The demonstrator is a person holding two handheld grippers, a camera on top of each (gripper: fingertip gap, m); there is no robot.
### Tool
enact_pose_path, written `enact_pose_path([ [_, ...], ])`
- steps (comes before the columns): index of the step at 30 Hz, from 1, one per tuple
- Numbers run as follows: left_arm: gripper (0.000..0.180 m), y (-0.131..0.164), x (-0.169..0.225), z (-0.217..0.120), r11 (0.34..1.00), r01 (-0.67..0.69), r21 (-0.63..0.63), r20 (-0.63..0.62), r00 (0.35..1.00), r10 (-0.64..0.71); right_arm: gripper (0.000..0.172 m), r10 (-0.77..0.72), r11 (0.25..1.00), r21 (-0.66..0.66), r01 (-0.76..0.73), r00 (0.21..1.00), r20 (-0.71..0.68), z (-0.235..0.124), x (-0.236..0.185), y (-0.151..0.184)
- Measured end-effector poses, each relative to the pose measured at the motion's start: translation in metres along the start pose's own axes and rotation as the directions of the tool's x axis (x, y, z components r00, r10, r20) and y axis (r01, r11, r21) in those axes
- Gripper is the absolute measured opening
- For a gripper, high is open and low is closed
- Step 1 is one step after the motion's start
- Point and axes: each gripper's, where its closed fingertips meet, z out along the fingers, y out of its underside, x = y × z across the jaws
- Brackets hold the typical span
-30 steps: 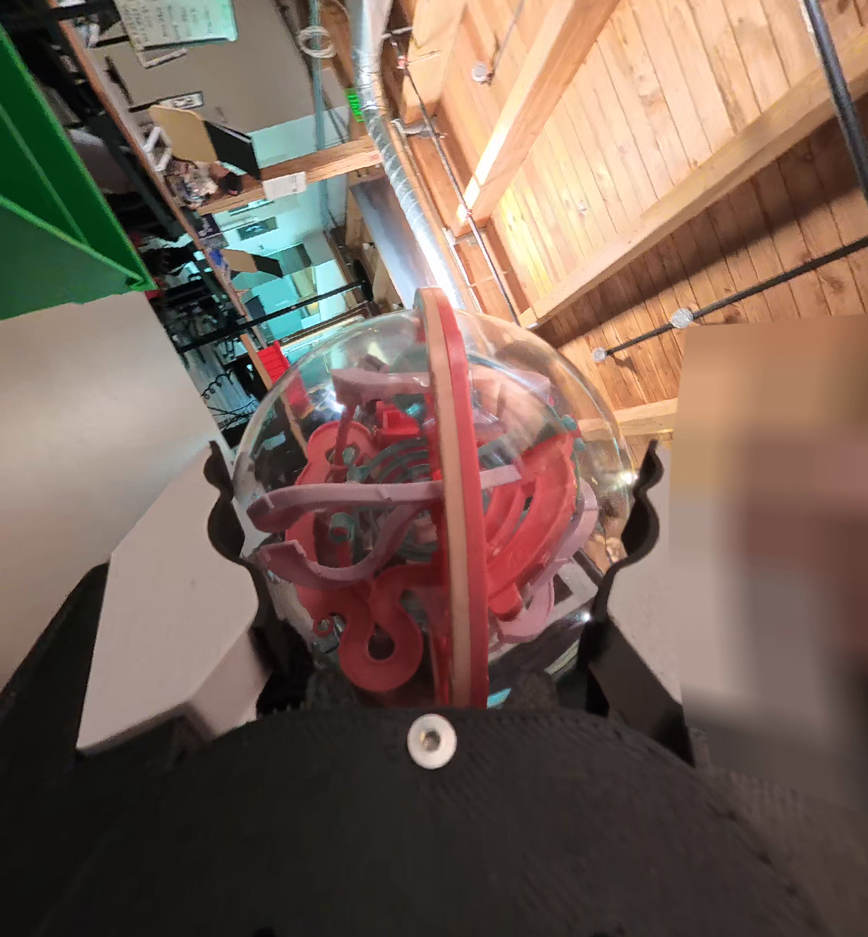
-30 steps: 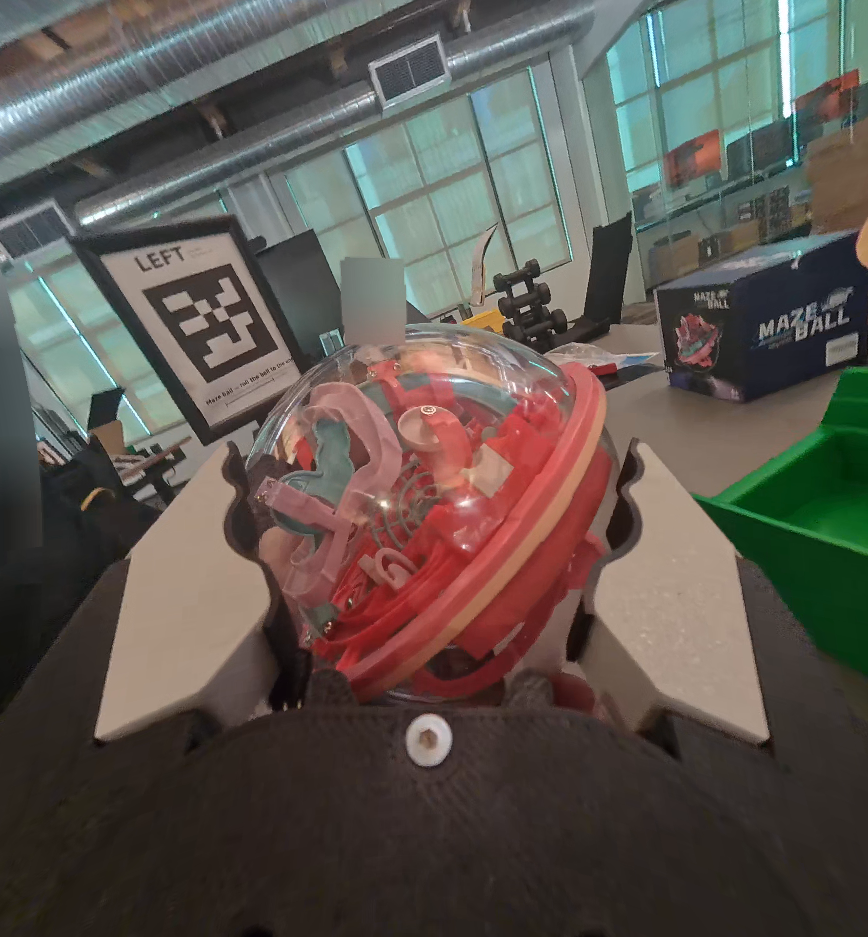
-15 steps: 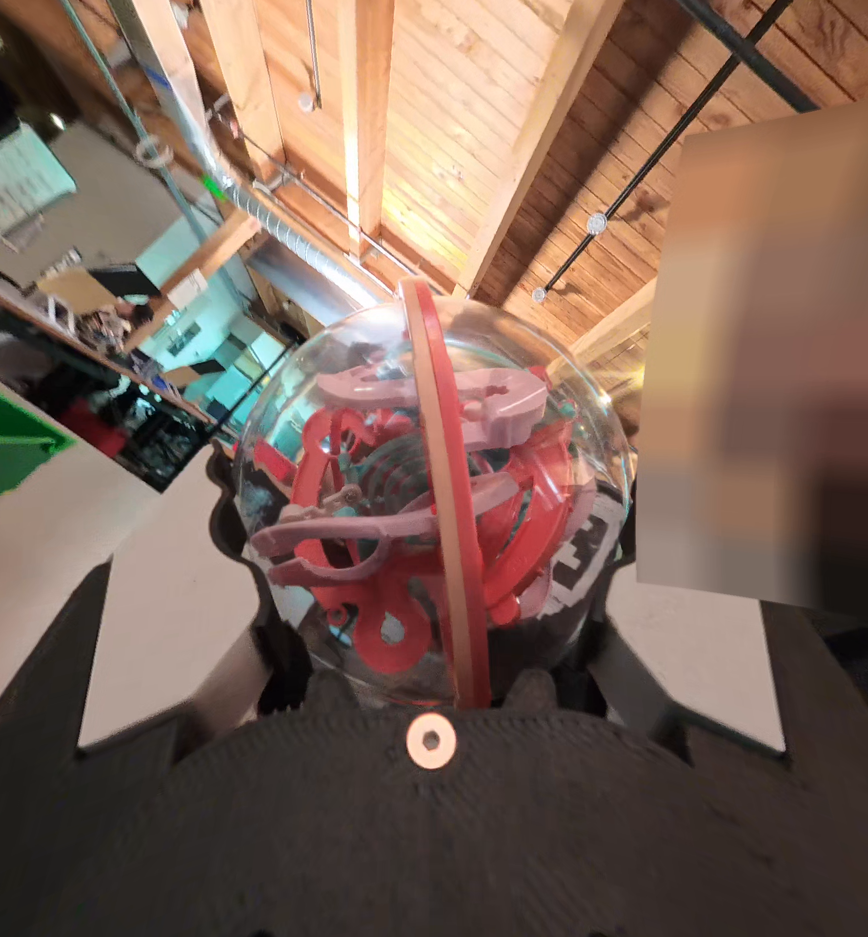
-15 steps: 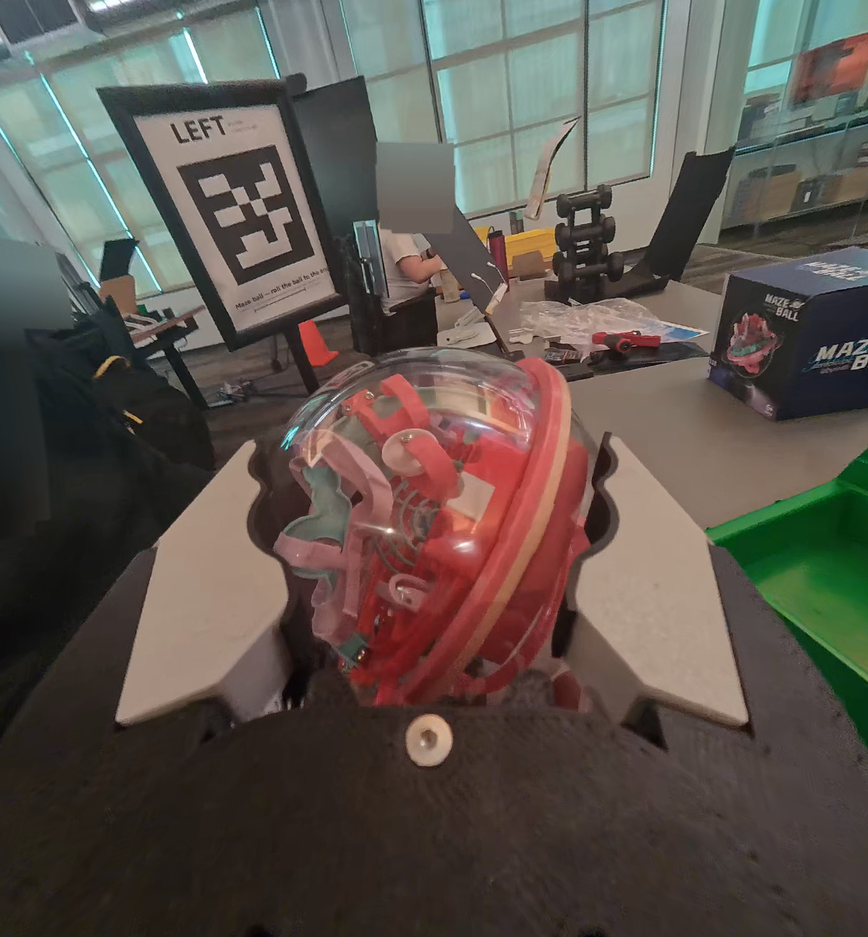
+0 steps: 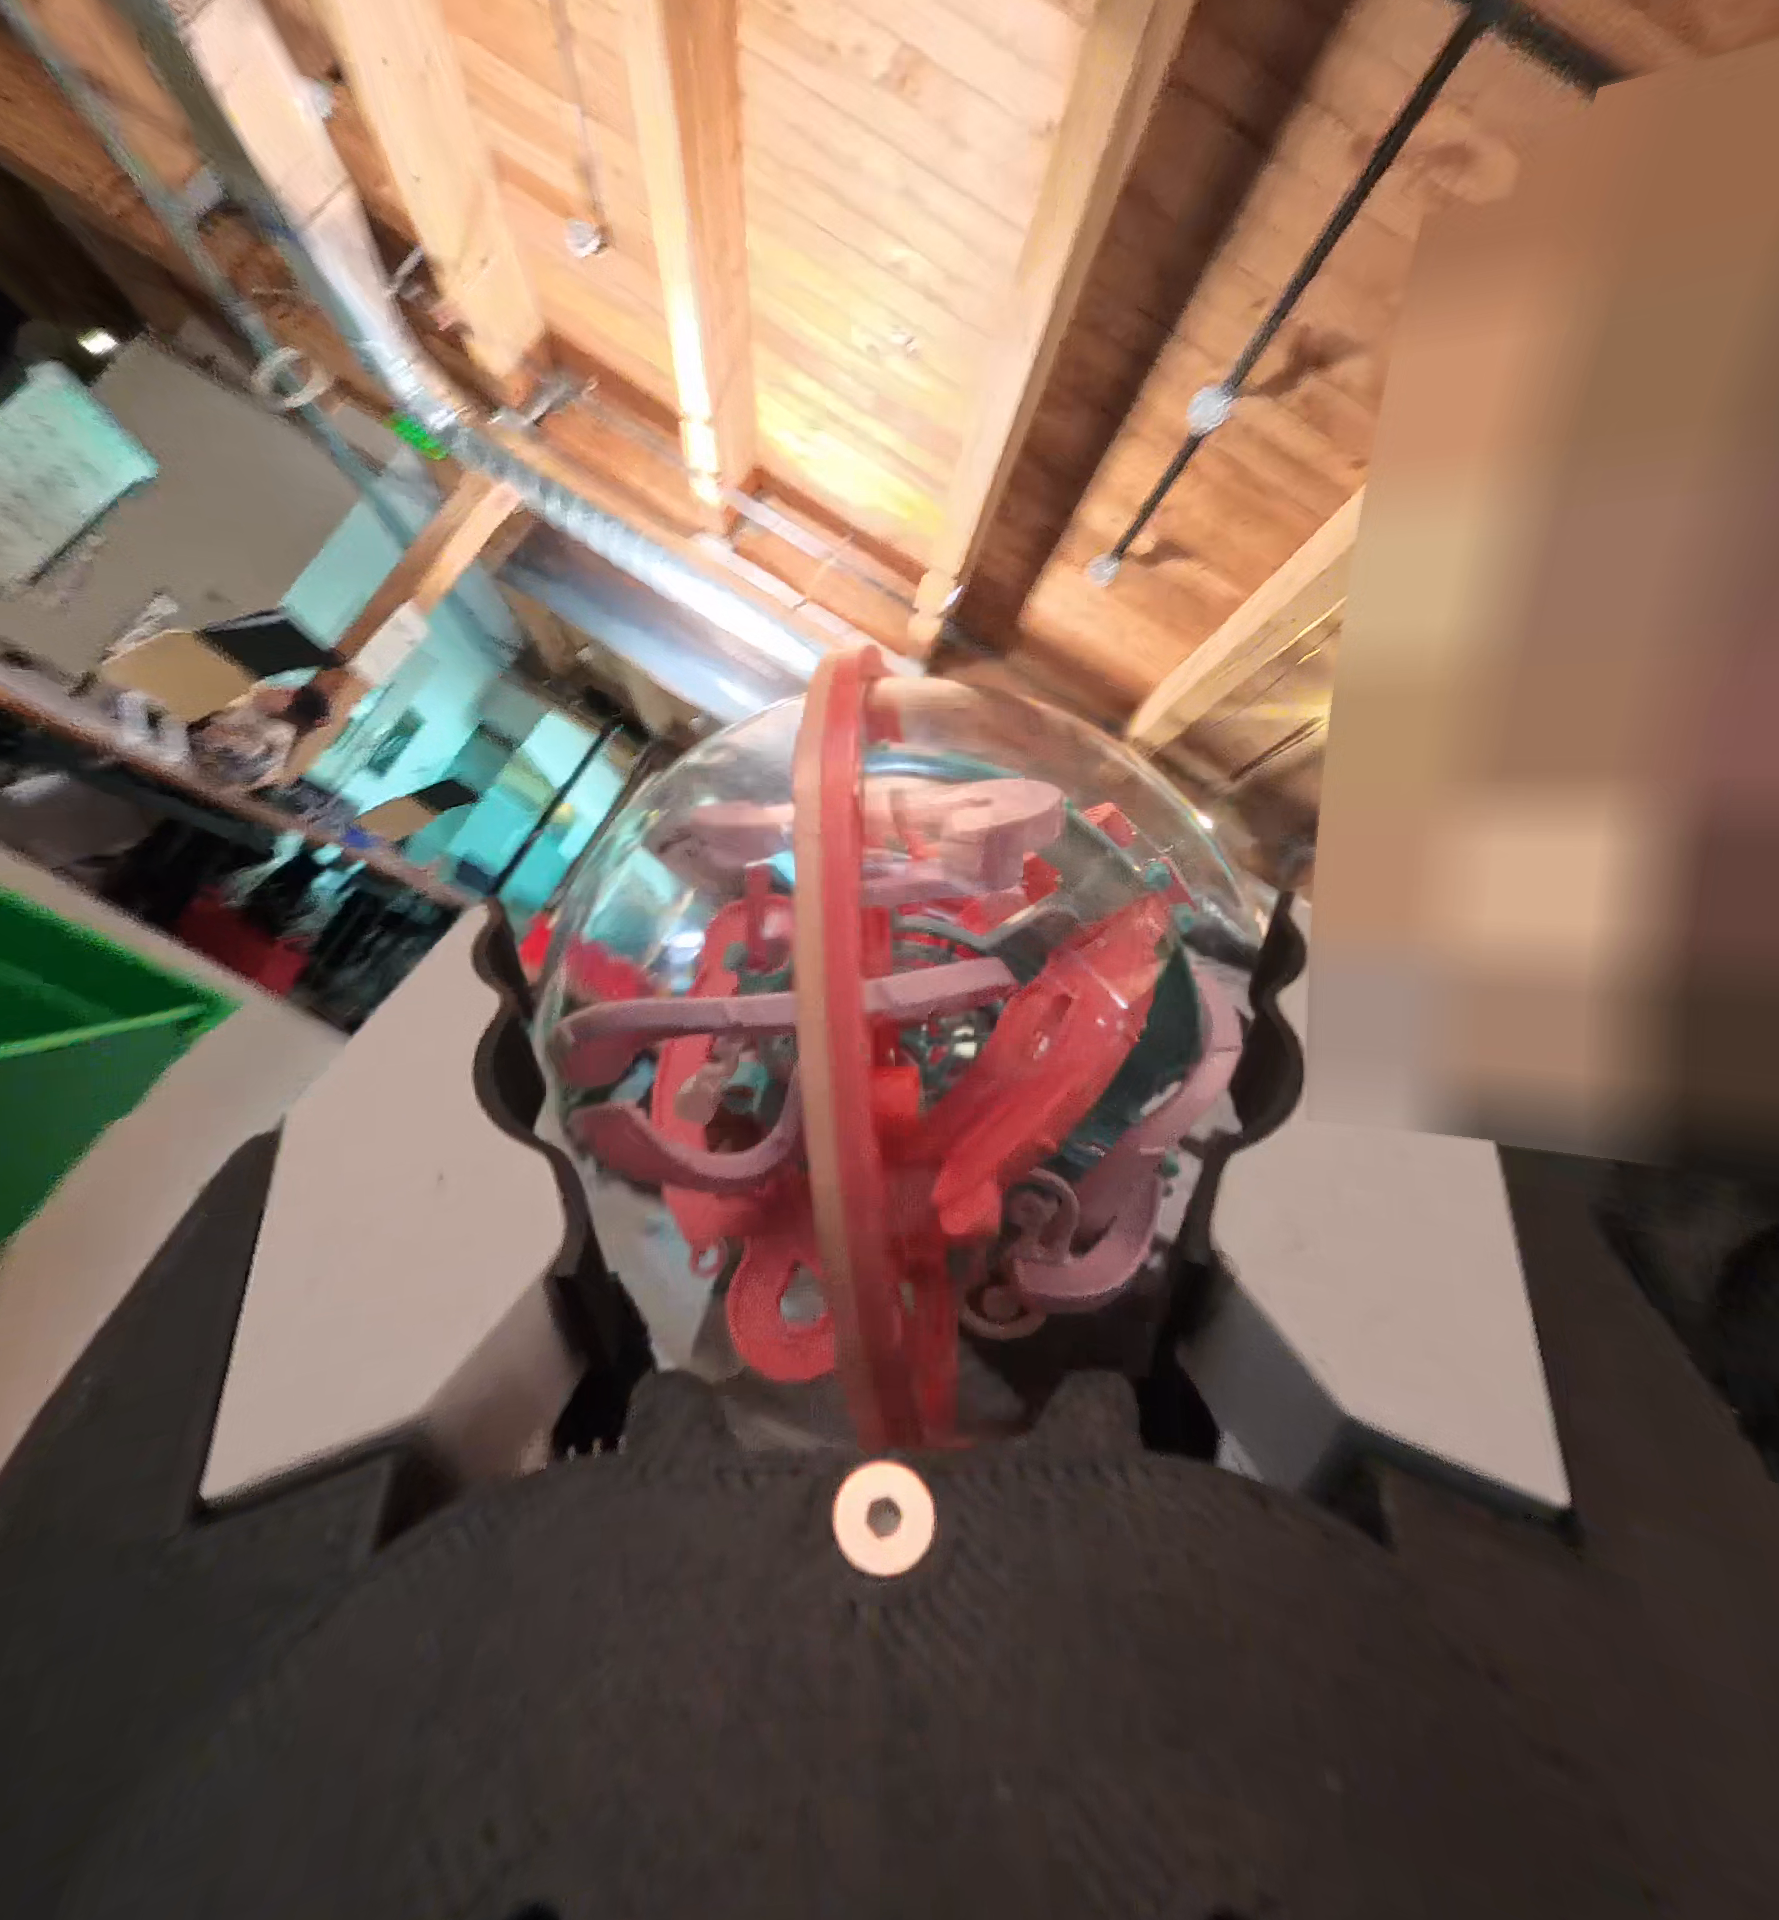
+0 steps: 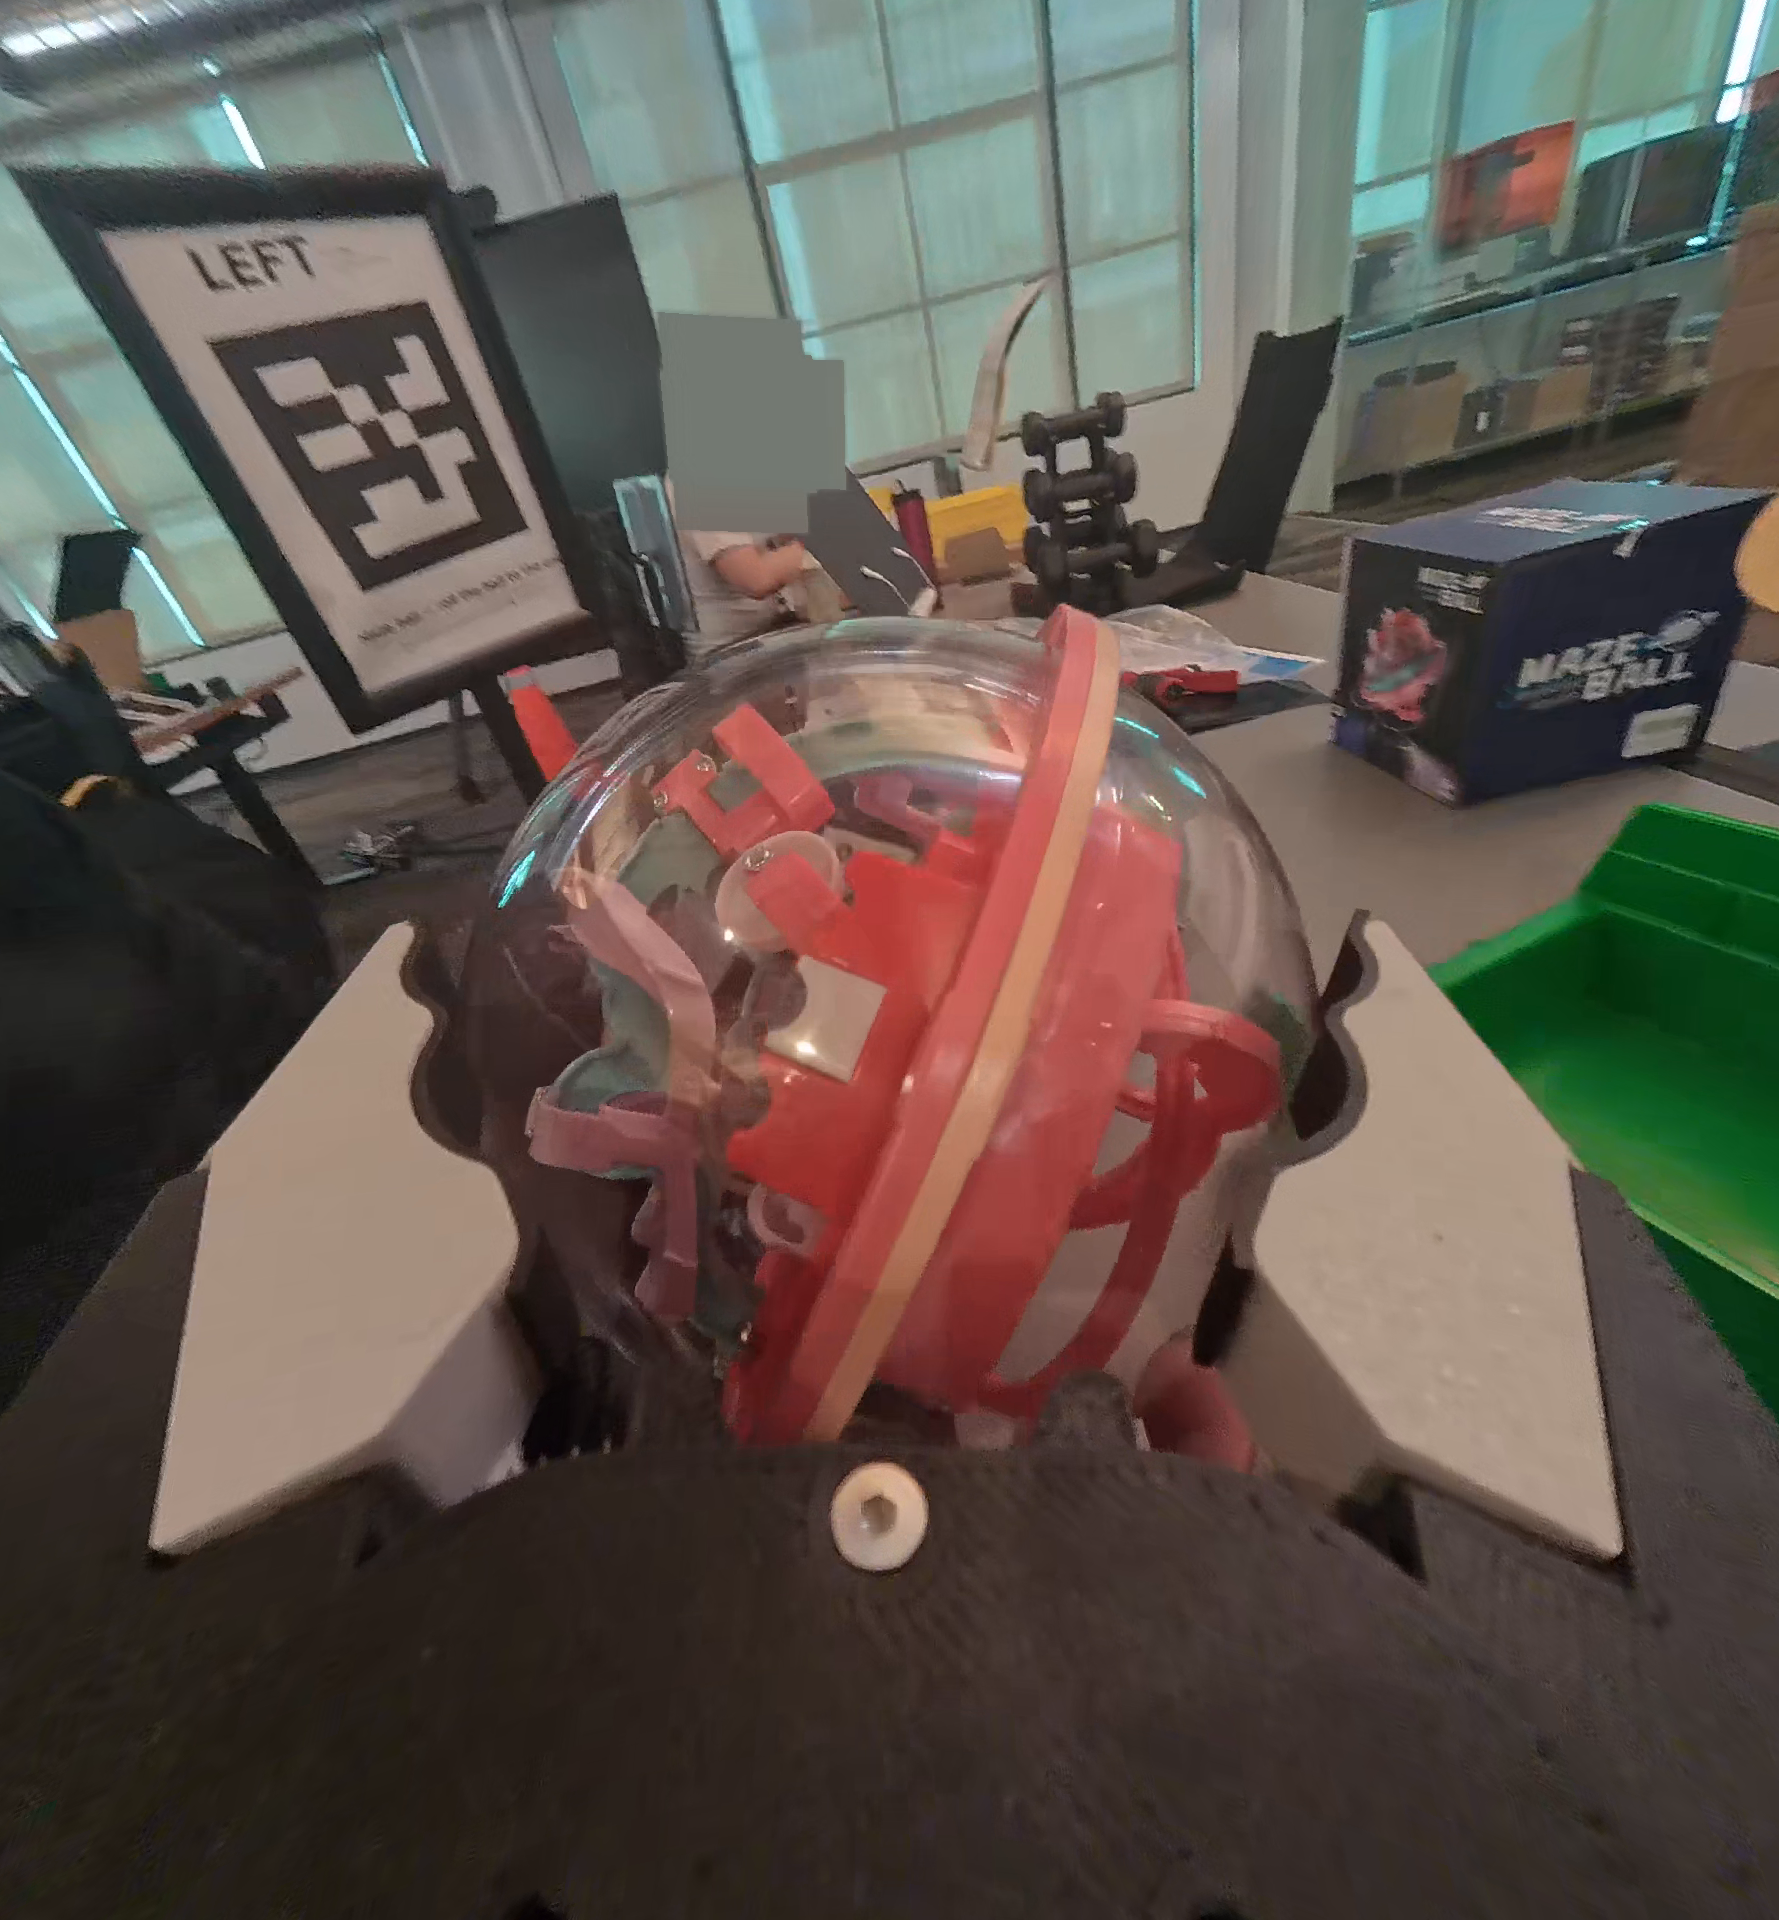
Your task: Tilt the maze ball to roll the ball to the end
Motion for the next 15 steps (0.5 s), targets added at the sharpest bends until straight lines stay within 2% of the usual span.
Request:
enact_pose_path([
  [1,0.126,0.003,-0.001,-0.001,0.999,0.0,-0.04,-0.001,1.0,0.0,0.158,0.002,1.0,-0.006,-0.002,1.0,-0.003,-0.002,0.004,0.004],
  [4,0.126,0.009,-0.014,-0.002,0.992,0.036,-0.118,0.065,0.997,-0.029,0.158,0.065,0.998,-0.013,-0.065,0.998,0.003,-0.004,0.015,0.015],
  [6,0.116,0.011,-0.025,-0.012,0.985,0.016,-0.171,0.127,0.992,0.006,0.157,0.066,0.997,-0.04,-0.067,0.997,-0.03,-0.006,0.026,0.026],
  [8,0.114,0.022,-0.034,-0.022,0.973,0.051,-0.226,0.17,0.985,-0.012,0.157,0.085,0.994,-0.064,-0.087,0.996,-0.032,-0.007,0.032,0.039],
  [12,0.112,0.038,-0.044,-0.037,0.957,0.13,-0.258,0.236,0.969,-0.068,0.157,0.143,0.984,-0.105,-0.145,0.989,-0.022,-0.007,0.038,0.059],
  [15,0.105,0.05,-0.054,-0.048,0.941,0.16,-0.298,0.295,0.953,-0.069,0.157,0.134,0.976,-0.165,-0.138,0.99,-0.038,-0.012,0.047,0.073],
])
